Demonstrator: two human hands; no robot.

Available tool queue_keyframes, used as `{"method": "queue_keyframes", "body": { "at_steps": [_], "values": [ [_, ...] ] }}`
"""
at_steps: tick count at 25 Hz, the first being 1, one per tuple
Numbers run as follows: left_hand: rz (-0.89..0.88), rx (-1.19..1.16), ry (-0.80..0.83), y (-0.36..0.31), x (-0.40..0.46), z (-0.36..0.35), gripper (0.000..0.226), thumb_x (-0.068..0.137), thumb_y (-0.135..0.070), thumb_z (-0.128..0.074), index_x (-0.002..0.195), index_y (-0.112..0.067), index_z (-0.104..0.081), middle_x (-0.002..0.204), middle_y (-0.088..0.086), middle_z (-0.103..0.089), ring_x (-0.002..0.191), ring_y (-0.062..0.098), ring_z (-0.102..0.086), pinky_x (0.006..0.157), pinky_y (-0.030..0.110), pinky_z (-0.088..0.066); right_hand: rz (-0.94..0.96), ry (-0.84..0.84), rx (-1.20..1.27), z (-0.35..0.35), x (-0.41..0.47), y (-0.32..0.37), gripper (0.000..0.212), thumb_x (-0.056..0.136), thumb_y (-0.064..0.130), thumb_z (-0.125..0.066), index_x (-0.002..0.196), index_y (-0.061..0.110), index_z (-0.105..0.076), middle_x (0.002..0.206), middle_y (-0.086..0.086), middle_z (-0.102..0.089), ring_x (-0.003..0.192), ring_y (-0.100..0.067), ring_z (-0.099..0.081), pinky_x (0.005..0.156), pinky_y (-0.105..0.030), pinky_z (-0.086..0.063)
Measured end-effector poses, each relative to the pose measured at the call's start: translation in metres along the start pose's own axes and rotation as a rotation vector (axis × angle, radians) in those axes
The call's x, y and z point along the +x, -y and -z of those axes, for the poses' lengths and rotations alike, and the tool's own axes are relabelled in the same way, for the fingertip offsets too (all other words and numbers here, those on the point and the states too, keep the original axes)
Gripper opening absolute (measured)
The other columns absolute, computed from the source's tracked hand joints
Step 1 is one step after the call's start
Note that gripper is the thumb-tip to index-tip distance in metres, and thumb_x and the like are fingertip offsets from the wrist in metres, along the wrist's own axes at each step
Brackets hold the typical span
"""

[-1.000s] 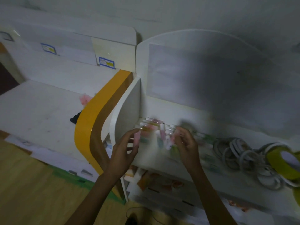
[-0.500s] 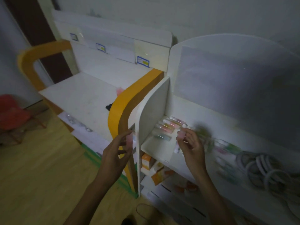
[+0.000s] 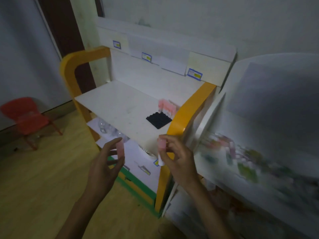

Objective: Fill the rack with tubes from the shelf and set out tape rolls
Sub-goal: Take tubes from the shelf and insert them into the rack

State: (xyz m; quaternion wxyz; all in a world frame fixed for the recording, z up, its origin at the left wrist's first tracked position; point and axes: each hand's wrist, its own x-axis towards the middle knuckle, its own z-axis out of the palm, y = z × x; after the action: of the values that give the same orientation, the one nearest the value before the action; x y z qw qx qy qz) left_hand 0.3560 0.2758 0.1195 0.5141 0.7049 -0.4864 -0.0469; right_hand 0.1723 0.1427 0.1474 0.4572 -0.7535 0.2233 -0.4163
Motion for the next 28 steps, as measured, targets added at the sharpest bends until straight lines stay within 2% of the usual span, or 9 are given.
{"method": "queue_keyframes", "body": {
  "at_steps": [2, 6, 9, 11, 15, 19, 22, 25, 28],
  "values": [
    [-0.011, 0.002, 0.010, 0.023, 0.009, 0.026, 0.056, 0.084, -0.002, -0.069, 0.130, -0.027, -0.048, 0.115, -0.001, -0.060, 0.099, -0.016, -0.054, 0.071, 0.003, -0.047, 0.003, 0.010, -0.040, -0.037, 0.003, 0.000, 0.028, 0.091, 0.010, -0.064, 0.117, 0.022, -0.063, 0.106, 0.007, -0.067, 0.095, -0.012, -0.064, 0.078, -0.021, -0.052],
    [-0.029, -0.074, 0.065, 0.058, 0.033, 0.058, 0.048, 0.085, -0.009, -0.066, 0.128, -0.027, -0.051, 0.111, -0.004, -0.060, 0.098, -0.010, -0.057, 0.070, 0.006, -0.049, -0.103, -0.029, -0.045, -0.092, 0.015, 0.000, 0.031, 0.091, 0.011, -0.064, 0.115, 0.030, -0.061, 0.105, 0.015, -0.067, 0.095, -0.009, -0.064, 0.078, -0.018, -0.052],
    [-0.069, -0.123, 0.123, 0.073, 0.060, 0.066, 0.046, 0.088, -0.011, -0.064, 0.124, -0.034, -0.050, 0.109, -0.018, -0.058, 0.097, -0.011, -0.057, 0.070, 0.005, -0.048, -0.134, -0.058, -0.093, -0.120, 0.029, -0.007, 0.026, 0.093, 0.013, -0.062, 0.117, 0.024, -0.061, 0.107, 0.009, -0.067, 0.094, -0.007, -0.064, 0.079, -0.019, -0.052],
    [-0.087, -0.174, 0.165, 0.083, 0.079, 0.065, 0.050, 0.088, -0.008, -0.065, 0.123, -0.039, -0.048, 0.111, -0.018, -0.058, 0.099, -0.007, -0.059, 0.071, 0.008, -0.051, -0.142, -0.104, -0.127, -0.133, 0.041, -0.016, 0.026, 0.093, 0.013, -0.062, 0.119, 0.018, -0.062, 0.108, 0.005, -0.067, 0.094, -0.005, -0.064, 0.079, -0.018, -0.053],
    [-0.130, -0.207, 0.245, 0.106, 0.126, 0.052, 0.053, 0.084, -0.004, -0.068, 0.127, -0.030, -0.049, 0.110, -0.004, -0.060, 0.099, -0.002, -0.059, 0.073, 0.010, -0.052, -0.154, -0.230, -0.209, -0.145, 0.067, -0.044, 0.026, 0.093, 0.017, -0.063, 0.118, 0.021, -0.061, 0.110, 0.009, -0.067, 0.095, -0.002, -0.063, 0.079, -0.016, -0.053],
    [-0.173, -0.267, 0.332, 0.129, 0.180, 0.025, 0.055, 0.082, -0.001, -0.069, 0.125, -0.028, -0.048, 0.111, -0.007, -0.059, 0.100, -0.005, -0.059, 0.072, 0.008, -0.050, -0.123, -0.357, -0.232, -0.150, 0.102, -0.076, 0.027, 0.091, 0.015, -0.064, 0.117, 0.018, -0.062, 0.109, 0.004, -0.068, 0.095, -0.001, -0.064, 0.078, -0.016, -0.053],
    [-0.177, -0.286, 0.416, 0.144, 0.215, 0.008, 0.055, 0.082, -0.002, -0.070, 0.125, -0.029, -0.049, 0.111, -0.012, -0.058, 0.101, -0.004, -0.059, 0.073, 0.008, -0.051, -0.184, -0.421, -0.215, -0.149, 0.130, -0.091, 0.027, 0.090, 0.019, -0.063, 0.116, 0.025, -0.058, 0.107, 0.002, -0.068, 0.092, 0.001, -0.063, 0.076, -0.013, -0.051],
    [-0.211, -0.283, 0.471, 0.153, 0.248, -0.011, 0.053, 0.083, -0.004, -0.070, 0.125, -0.029, -0.049, 0.110, -0.017, -0.057, 0.100, -0.008, -0.058, 0.072, 0.006, -0.048, -0.224, -0.500, -0.237, -0.143, 0.151, -0.105, 0.026, 0.093, 0.018, -0.063, 0.113, 0.033, -0.057, 0.104, 0.005, -0.068, 0.092, -0.001, -0.064, 0.076, -0.019, -0.055],
    [-0.257, -0.306, 0.524, 0.153, 0.275, -0.031, 0.052, 0.085, -0.006, -0.069, 0.125, -0.031, -0.048, 0.111, -0.018, -0.057, 0.102, -0.006, -0.058, 0.073, 0.006, -0.048, -0.254, -0.573, -0.282, -0.134, 0.163, -0.115, 0.023, 0.094, 0.016, -0.061, 0.114, 0.027, -0.057, 0.106, 0.002, -0.065, 0.095, -0.004, -0.065, 0.074, -0.019, -0.056]
  ]
}}
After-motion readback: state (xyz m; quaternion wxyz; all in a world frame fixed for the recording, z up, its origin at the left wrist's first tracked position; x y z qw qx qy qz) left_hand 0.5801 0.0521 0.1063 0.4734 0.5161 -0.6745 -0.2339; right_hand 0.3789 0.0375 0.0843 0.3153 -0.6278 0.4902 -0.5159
